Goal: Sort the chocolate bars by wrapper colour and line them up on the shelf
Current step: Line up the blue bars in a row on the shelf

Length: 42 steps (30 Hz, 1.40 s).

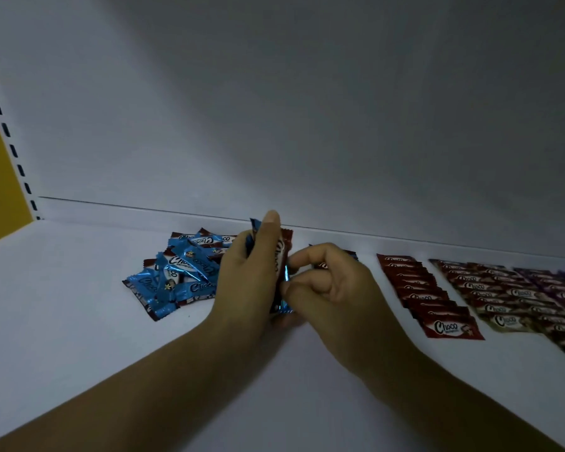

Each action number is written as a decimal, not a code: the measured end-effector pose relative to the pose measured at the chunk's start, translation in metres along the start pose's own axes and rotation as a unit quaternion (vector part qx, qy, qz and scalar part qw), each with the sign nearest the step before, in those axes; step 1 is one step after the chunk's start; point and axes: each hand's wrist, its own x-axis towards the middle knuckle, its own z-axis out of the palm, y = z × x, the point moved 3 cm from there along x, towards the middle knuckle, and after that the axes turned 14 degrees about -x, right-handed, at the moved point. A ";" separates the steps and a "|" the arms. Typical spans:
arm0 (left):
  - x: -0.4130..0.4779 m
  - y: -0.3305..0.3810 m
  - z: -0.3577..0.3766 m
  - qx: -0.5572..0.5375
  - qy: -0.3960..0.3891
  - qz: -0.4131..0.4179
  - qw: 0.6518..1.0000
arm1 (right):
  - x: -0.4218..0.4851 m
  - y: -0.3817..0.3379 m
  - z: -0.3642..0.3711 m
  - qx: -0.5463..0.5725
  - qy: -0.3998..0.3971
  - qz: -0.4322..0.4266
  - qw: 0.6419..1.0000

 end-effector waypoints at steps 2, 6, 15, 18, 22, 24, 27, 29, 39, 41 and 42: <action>-0.006 -0.003 0.004 0.028 -0.074 0.015 0.997 | 0.003 0.001 -0.006 0.027 0.016 0.014 0.999; -0.004 -0.005 0.003 0.041 -0.081 0.014 0.996 | 0.007 0.002 -0.018 0.040 0.024 0.043 0.998; 0.017 0.009 -0.015 0.007 0.003 -0.022 1.000 | 0.020 0.016 -0.047 -0.093 -0.027 0.054 0.994; 0.016 0.008 -0.013 0.030 -0.008 -0.013 0.999 | 0.022 0.015 -0.063 -0.248 -0.078 0.031 0.965; 0.015 0.006 -0.011 0.062 -0.036 0.002 0.997 | 0.021 0.020 -0.075 -0.329 -0.136 0.037 0.934; 0.015 0.005 -0.010 0.082 -0.050 0.005 0.995 | 0.021 0.020 -0.073 -0.321 -0.117 0.033 0.939; 0.015 0.003 -0.010 0.102 -0.057 -0.001 0.993 | 0.020 0.017 -0.066 -0.258 -0.115 0.043 0.958; 0.015 0.003 -0.011 0.113 -0.057 0.001 0.992 | 0.021 0.018 -0.064 -0.258 -0.111 0.033 0.959; 0.010 0.004 -0.007 0.158 -0.081 0.031 0.984 | 0.029 0.019 -0.093 -0.197 0.022 0.055 0.979; 0.008 0.008 -0.007 0.224 -0.103 0.093 0.965 | 0.028 0.020 -0.092 -0.253 -0.039 0.031 0.966; 0.006 0.010 -0.006 0.267 -0.123 0.128 0.947 | 0.028 0.020 -0.090 -0.280 -0.069 0.018 0.957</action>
